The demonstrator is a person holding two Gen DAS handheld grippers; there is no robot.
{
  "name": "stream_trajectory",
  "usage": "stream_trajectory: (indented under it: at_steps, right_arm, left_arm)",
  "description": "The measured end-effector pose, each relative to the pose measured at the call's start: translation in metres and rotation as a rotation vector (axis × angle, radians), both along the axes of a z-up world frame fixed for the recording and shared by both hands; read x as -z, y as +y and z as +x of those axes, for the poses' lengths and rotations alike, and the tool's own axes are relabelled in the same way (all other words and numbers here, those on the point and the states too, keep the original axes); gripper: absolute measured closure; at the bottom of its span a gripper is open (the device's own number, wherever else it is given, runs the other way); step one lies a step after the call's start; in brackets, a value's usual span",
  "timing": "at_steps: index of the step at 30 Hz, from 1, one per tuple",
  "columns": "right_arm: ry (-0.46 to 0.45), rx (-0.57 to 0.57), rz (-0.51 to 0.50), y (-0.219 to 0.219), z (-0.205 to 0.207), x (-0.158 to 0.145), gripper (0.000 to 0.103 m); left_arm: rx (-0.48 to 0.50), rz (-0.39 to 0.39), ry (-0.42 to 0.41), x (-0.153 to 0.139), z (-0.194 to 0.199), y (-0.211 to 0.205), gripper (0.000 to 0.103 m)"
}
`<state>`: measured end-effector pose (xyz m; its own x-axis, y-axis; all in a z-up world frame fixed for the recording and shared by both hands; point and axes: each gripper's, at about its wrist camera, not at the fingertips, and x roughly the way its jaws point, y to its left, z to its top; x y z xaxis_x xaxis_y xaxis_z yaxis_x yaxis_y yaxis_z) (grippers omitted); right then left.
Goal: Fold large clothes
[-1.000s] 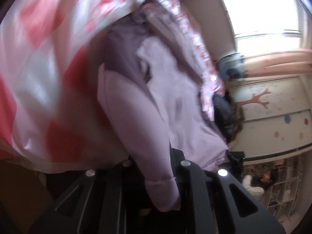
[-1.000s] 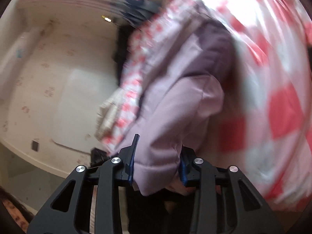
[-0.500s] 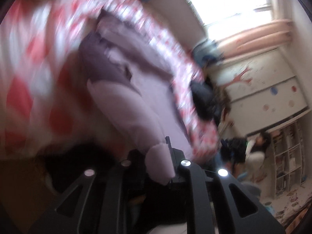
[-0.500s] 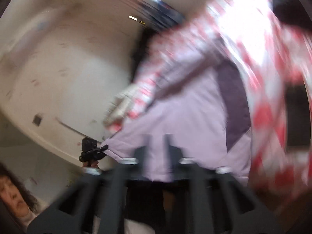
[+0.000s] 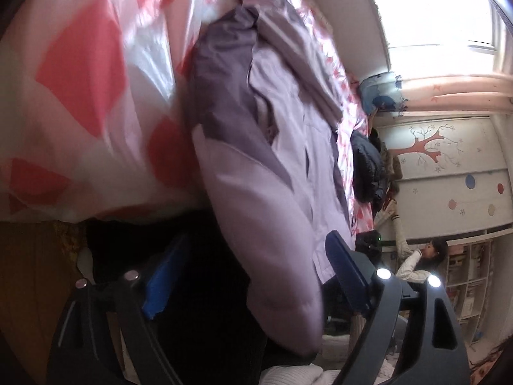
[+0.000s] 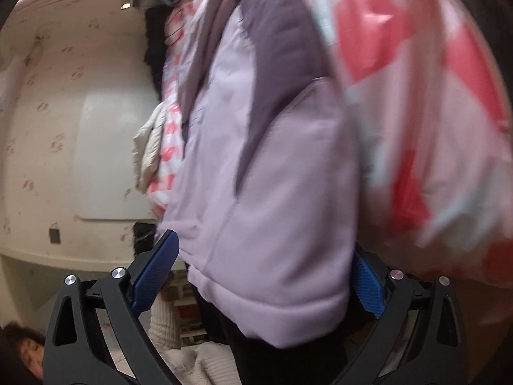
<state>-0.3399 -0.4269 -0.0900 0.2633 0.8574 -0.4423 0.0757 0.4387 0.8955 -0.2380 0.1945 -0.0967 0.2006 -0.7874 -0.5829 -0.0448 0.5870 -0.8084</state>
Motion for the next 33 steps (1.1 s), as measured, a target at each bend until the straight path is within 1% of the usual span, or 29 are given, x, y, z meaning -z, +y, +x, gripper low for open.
stream_trajectory:
  at_steps: [1, 2, 3, 4, 5, 6, 7, 8, 9, 10, 12, 14, 16, 18, 20, 23, 24, 25, 26, 27, 28, 29, 30, 31, 32, 33]
  right_arm:
    - [-0.021, -0.007, 0.001, 0.003, 0.001, -0.003, 0.011]
    - [-0.041, -0.007, 0.001, 0.005, 0.001, -0.005, 0.021]
    - [-0.062, -0.006, 0.009, 0.006, 0.001, -0.009, 0.028]
    - [-0.070, -0.002, 0.015, 0.006, 0.001, -0.012, 0.045]
    - [-0.085, 0.007, 0.024, 0.006, 0.001, -0.013, 0.053]
    - [-0.095, 0.017, 0.023, 0.008, 0.001, -0.015, 0.056]
    - [-0.103, 0.030, 0.022, 0.010, 0.001, -0.017, 0.062]
    - [-0.107, 0.043, 0.024, 0.014, 0.002, -0.019, 0.066]
    - [-0.126, 0.069, 0.035, 0.016, 0.001, -0.023, 0.067]
    - [-0.144, 0.087, 0.050, 0.019, 0.001, -0.028, 0.070]
    - [-0.198, 0.118, 0.084, 0.027, 0.002, -0.041, 0.072]
    - [-0.260, 0.133, 0.113, 0.031, 0.000, -0.059, 0.074]
    - [-0.324, 0.140, 0.127, 0.031, -0.005, -0.082, 0.075]
    - [-0.362, 0.140, 0.127, 0.027, -0.012, -0.101, 0.075]
    - [-0.390, 0.136, 0.121, 0.022, -0.025, -0.118, 0.075]
    - [-0.398, 0.129, 0.105, 0.011, -0.049, -0.132, 0.075]
    - [-0.396, 0.123, 0.095, 0.009, -0.063, -0.135, 0.075]
    - [-0.386, 0.114, 0.078, 0.008, -0.077, -0.134, 0.075]
    - [-0.358, 0.084, 0.062, 0.008, -0.090, -0.129, 0.075]
    - [-0.327, 0.059, 0.040, 0.008, -0.100, -0.123, 0.074]
    - [-0.278, 0.047, -0.008, 0.006, -0.111, -0.111, 0.069]
    - [-0.236, 0.041, -0.044, 0.002, -0.119, -0.101, 0.067]
    - [-0.184, 0.036, -0.096, -0.004, -0.127, -0.086, 0.066]
    - [-0.157, 0.055, -0.135, -0.011, -0.132, -0.079, 0.064]
    - [-0.132, 0.096, -0.179, -0.024, -0.136, -0.075, 0.064]
    - [-0.126, 0.119, -0.195, -0.031, -0.135, -0.077, 0.064]
  left_arm:
    - [0.010, 0.010, 0.015, 0.005, 0.001, -0.003, 0.020]
    - [0.016, 0.013, 0.023, 0.007, 0.001, -0.006, 0.020]
    - [0.027, 0.014, 0.032, 0.010, 0.002, -0.011, 0.020]
    - [0.034, 0.017, 0.036, 0.012, 0.003, -0.014, 0.020]
    - [0.035, 0.018, 0.036, 0.013, 0.004, -0.018, 0.020]
    - [0.032, 0.017, 0.038, 0.015, 0.005, -0.022, 0.020]
    - [0.021, 0.020, 0.036, 0.016, 0.007, -0.023, 0.020]
    - [-0.002, 0.022, 0.023, 0.016, 0.008, -0.023, 0.032]
    - [-0.008, 0.012, 0.015, 0.015, 0.009, -0.026, 0.069]
    - [0.008, -0.008, 0.013, 0.014, 0.010, -0.029, 0.081]
    - [0.032, 0.037, -0.047, -0.003, 0.007, -0.039, 0.087]
    - [0.044, 0.041, -0.100, -0.027, 0.001, -0.046, 0.089]
    - [0.042, 0.019, -0.147, -0.050, -0.004, -0.047, 0.089]
    - [0.049, 0.005, -0.189, -0.071, -0.010, -0.047, 0.089]
    - [0.062, -0.007, -0.218, -0.090, -0.020, -0.044, 0.090]
    - [0.084, -0.005, -0.234, -0.102, -0.041, -0.035, 0.089]
    - [0.097, 0.001, -0.233, -0.103, -0.047, -0.032, 0.089]
    - [0.125, 0.024, -0.232, -0.101, -0.057, -0.028, 0.089]
    - [0.143, 0.043, -0.225, -0.096, -0.062, -0.024, 0.088]
    - [0.179, 0.081, -0.190, -0.083, -0.071, -0.017, 0.081]
    - [0.187, 0.110, -0.153, -0.071, -0.074, -0.012, 0.076]
    - [0.178, 0.154, -0.096, -0.053, -0.077, -0.001, 0.068]
    - [0.159, 0.178, -0.050, -0.042, -0.078, 0.008, 0.067]
    - [0.120, 0.192, -0.009, -0.032, -0.079, 0.022, 0.066]
    - [0.044, 0.226, 0.006, -0.030, -0.082, 0.043, 0.059]
    - [-0.016, 0.278, -0.006, -0.036, -0.082, 0.057, 0.053]
